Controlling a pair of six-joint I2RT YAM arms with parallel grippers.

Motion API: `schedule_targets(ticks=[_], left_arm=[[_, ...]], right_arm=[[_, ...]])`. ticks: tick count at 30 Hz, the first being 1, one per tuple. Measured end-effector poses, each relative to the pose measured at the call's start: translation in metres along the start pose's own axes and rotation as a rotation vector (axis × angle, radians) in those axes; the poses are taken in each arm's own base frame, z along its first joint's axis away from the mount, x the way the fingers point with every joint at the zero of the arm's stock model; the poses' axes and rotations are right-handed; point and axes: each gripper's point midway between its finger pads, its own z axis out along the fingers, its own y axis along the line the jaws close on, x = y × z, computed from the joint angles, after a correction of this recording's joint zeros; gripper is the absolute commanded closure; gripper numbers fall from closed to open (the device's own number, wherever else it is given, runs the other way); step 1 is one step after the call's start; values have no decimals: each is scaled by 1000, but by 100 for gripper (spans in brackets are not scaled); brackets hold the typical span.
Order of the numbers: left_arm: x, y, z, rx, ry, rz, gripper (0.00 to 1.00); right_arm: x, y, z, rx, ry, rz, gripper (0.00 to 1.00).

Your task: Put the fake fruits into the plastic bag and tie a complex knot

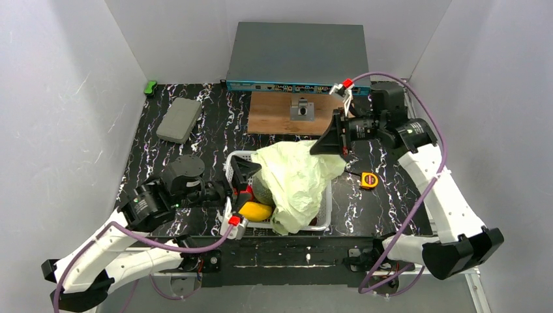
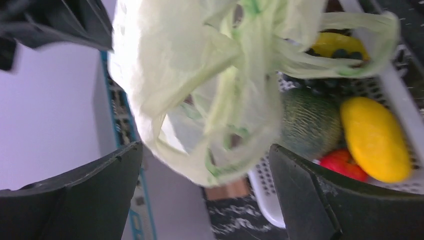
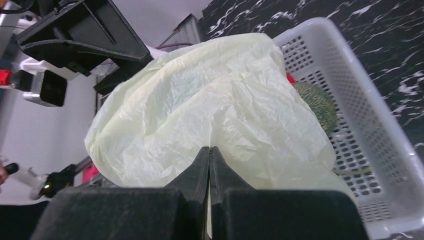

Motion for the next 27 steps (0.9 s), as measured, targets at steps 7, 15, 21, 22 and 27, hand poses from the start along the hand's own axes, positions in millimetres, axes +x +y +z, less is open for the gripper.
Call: schedule_targets(ticks=[7, 15, 21, 22, 27], left_arm=[[2, 16, -45, 14, 166, -423, 2], [-28, 99, -44, -87, 88, -809, 2], [5, 65, 46, 71, 162, -997, 18], [13, 45, 61, 116, 193, -1031, 38], [34, -21, 88, 210, 275, -1110, 100]], right_arm=[[-17, 9, -18, 126, -92, -153, 99], [-12, 22, -6, 125, -47, -404, 99], [-12, 37, 6, 101, -20, -547, 99], [-13, 38, 6, 100, -21, -556, 99], [-13, 50, 5, 89, -30, -580, 74]])
